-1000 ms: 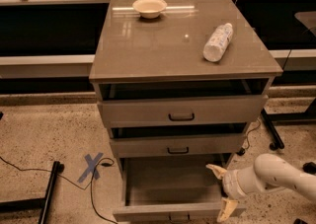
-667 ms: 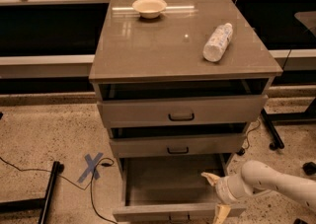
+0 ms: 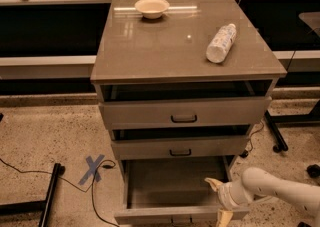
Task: Close bottom drawer
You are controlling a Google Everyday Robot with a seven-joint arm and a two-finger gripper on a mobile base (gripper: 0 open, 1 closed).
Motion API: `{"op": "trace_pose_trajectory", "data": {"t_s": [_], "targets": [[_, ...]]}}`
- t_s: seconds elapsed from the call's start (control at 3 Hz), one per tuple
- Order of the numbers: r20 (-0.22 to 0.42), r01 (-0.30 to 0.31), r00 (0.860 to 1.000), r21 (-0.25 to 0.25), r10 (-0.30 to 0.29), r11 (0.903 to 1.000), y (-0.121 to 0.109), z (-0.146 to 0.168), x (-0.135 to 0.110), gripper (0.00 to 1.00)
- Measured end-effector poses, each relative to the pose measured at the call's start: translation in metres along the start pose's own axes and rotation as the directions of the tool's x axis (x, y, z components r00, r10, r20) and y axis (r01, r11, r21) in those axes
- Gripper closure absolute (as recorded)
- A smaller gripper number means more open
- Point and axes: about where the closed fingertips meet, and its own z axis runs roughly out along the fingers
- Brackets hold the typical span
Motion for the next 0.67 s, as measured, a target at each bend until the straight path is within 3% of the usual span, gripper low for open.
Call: {"op": "trace_pose_trajectory", "data": {"t_s": [0.67], "targets": [[-0.073,0.028,0.997,0.054,-0.024,0.9982,0.007,0.028,0.043,0.0]]}}
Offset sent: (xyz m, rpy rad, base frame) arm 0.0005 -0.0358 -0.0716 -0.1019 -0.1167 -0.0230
